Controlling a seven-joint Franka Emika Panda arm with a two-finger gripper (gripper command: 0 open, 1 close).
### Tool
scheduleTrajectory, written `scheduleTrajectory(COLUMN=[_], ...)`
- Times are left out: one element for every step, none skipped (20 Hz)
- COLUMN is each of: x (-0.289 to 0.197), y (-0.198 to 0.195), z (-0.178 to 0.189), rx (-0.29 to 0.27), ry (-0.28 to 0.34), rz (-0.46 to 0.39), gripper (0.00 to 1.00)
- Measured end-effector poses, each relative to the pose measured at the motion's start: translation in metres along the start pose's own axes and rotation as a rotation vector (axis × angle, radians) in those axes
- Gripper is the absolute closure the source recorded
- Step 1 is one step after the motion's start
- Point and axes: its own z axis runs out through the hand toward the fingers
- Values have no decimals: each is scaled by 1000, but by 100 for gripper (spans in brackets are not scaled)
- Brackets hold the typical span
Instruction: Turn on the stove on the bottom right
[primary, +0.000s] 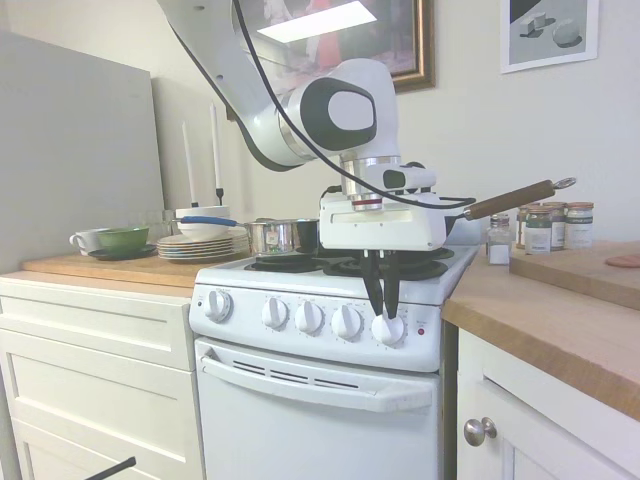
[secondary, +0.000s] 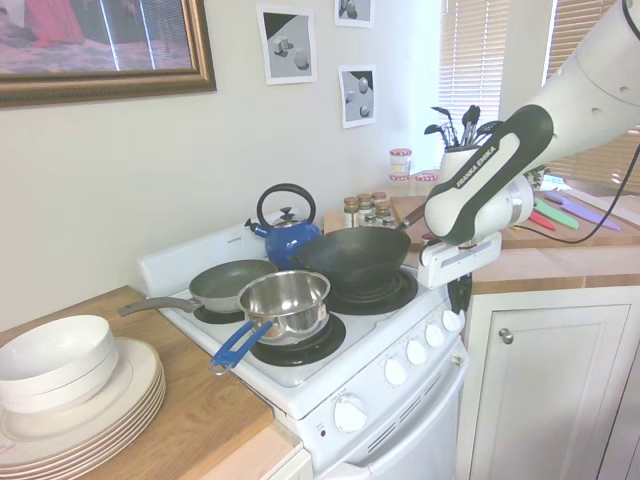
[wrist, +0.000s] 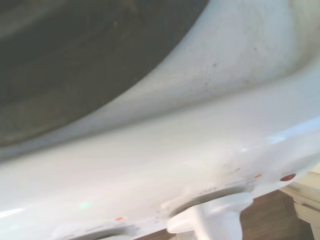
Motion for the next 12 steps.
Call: scheduleTrajectory(x=[1, 2, 2, 3, 3, 3, 3, 3, 3, 3, 3, 2], y=[1, 1, 2, 2, 2, 1, 1, 0, 0, -1, -2, -2], z=[1, 3, 4, 6, 7, 9, 9, 9, 10, 9, 9, 9], rx=[0, 0, -1, -2, -3, -3, -3, -3, -2, -1, -1, -1], ry=[2, 4, 4, 4, 4, 5, 7, 7, 8, 10, 12, 13], rz=[0, 0, 0, -1, -1, -2, -2, -3, -4, -6, -8, -10], gripper=[100, 100, 100, 100, 100, 100, 100, 100, 100, 100, 100, 100])
